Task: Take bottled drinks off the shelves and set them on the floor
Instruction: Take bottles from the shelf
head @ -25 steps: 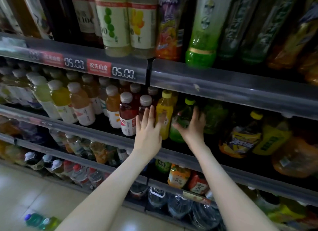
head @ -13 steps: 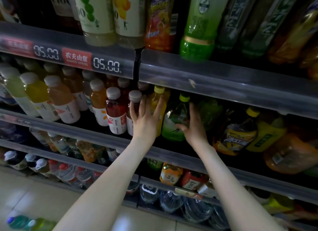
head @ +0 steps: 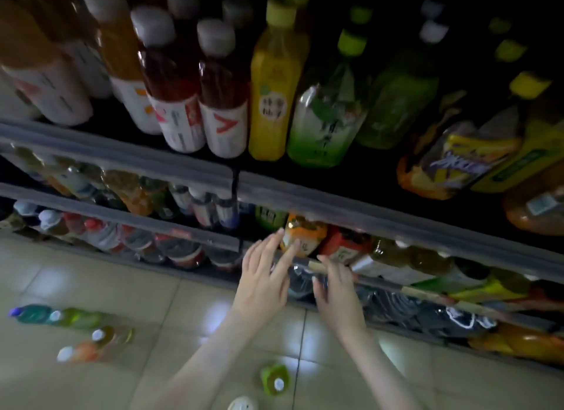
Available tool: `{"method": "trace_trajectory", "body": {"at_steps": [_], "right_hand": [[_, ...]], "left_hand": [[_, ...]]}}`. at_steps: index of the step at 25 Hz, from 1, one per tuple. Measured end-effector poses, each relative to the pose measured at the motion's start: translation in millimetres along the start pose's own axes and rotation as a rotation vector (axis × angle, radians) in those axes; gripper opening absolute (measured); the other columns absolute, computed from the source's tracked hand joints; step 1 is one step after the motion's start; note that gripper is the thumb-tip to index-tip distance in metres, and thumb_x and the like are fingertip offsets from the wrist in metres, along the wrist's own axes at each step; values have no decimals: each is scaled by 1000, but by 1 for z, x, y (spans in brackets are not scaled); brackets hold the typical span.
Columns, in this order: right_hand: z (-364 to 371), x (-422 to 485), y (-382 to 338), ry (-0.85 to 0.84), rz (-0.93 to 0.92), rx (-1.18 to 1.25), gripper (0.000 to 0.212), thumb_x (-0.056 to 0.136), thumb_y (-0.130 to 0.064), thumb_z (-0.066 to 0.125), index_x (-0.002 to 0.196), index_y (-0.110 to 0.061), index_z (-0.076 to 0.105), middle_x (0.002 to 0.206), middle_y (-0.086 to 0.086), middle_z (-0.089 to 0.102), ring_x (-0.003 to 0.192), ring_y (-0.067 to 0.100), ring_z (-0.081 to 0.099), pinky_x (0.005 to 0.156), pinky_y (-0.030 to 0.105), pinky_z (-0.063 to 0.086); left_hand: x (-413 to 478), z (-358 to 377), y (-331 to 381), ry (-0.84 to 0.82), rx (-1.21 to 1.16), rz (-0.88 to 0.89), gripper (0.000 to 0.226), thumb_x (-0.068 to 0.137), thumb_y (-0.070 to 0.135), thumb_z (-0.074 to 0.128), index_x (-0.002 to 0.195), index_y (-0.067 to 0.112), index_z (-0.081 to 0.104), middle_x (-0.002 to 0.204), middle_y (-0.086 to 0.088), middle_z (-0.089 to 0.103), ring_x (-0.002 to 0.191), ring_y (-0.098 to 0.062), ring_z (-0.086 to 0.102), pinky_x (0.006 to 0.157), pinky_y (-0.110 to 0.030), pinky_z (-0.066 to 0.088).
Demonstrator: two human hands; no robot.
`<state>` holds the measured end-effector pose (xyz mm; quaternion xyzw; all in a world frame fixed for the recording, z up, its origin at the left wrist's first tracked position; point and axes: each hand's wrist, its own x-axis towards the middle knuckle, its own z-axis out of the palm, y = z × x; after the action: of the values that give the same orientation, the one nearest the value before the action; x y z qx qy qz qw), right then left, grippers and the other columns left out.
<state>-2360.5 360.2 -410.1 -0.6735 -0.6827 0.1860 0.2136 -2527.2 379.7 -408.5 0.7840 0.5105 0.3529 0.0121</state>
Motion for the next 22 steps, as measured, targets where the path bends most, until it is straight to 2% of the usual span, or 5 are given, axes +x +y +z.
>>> {"method": "trace_trajectory", "body": {"at_steps": [5, 11, 15, 18, 22], "right_hand": [[130, -66, 74, -403, 38, -199, 50, 96, -17, 47, 144, -18, 32, 131, 9, 51, 117, 25, 53, 91, 30, 46], [347, -179, 194, -995, -31, -493, 66, 96, -40, 50, 151, -21, 20, 142, 10, 37, 125, 29, 44, 97, 36, 42], [425, -220, 250, -865, -56, -596, 59, 61, -28, 88, 112, -19, 61, 99, 16, 60, 74, 33, 63, 52, 35, 52], [428, -208, 262, -797, -38, -627, 42, 87, -29, 66, 125, -24, 50, 113, 10, 59, 92, 30, 61, 66, 33, 51], [397, -198, 240, -778, -148, -409, 65, 58, -23, 89, 107, -19, 45, 72, 7, 65, 57, 25, 63, 40, 23, 44]], "left_hand": [[-159, 77, -37, -450, -28, -244, 62, 71, 17, 39, 133, 16, 42, 128, -9, 54, 109, -27, 51, 81, -36, 53], [-355, 192, -94, -807, -52, -555, 60, 72, 14, 40, 132, 13, 49, 131, -10, 56, 112, -30, 59, 87, -37, 51], [-419, 243, -103, -948, -51, -649, 62, 92, 13, 42, 150, 19, 22, 157, 0, 19, 141, -21, 22, 110, -30, 22], [-425, 254, -95, -1016, 4, -588, 62, 95, 16, 39, 151, 22, 12, 158, 4, 9, 142, -17, 14, 109, -27, 20], [-395, 235, -81, -1021, -87, -522, 62, 93, 17, 42, 150, 21, 18, 158, 4, 12, 142, -17, 17, 110, -26, 19]]}}
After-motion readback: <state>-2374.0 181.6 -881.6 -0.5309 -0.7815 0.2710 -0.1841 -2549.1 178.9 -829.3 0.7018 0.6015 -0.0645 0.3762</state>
